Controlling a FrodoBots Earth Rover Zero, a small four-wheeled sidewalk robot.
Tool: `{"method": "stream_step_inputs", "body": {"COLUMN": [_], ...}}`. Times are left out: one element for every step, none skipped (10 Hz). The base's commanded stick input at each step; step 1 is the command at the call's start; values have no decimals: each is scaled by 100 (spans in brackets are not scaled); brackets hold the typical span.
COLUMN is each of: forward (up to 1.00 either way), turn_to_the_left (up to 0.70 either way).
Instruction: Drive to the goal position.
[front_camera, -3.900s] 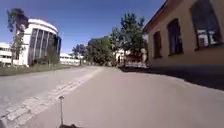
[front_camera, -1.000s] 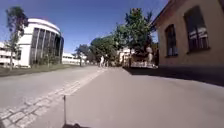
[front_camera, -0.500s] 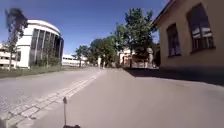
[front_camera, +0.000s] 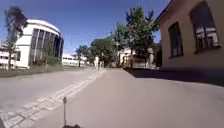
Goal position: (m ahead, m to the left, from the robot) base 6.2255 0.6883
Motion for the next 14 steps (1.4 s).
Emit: {"method": "stream_step_inputs", "body": {"forward": [60,60,60,60,60,60,60,60,60,60,60,60,60,60], "turn_to_the_left": [0,0,0,0,0,0,0,0,0,0,0,0,0,0]}}
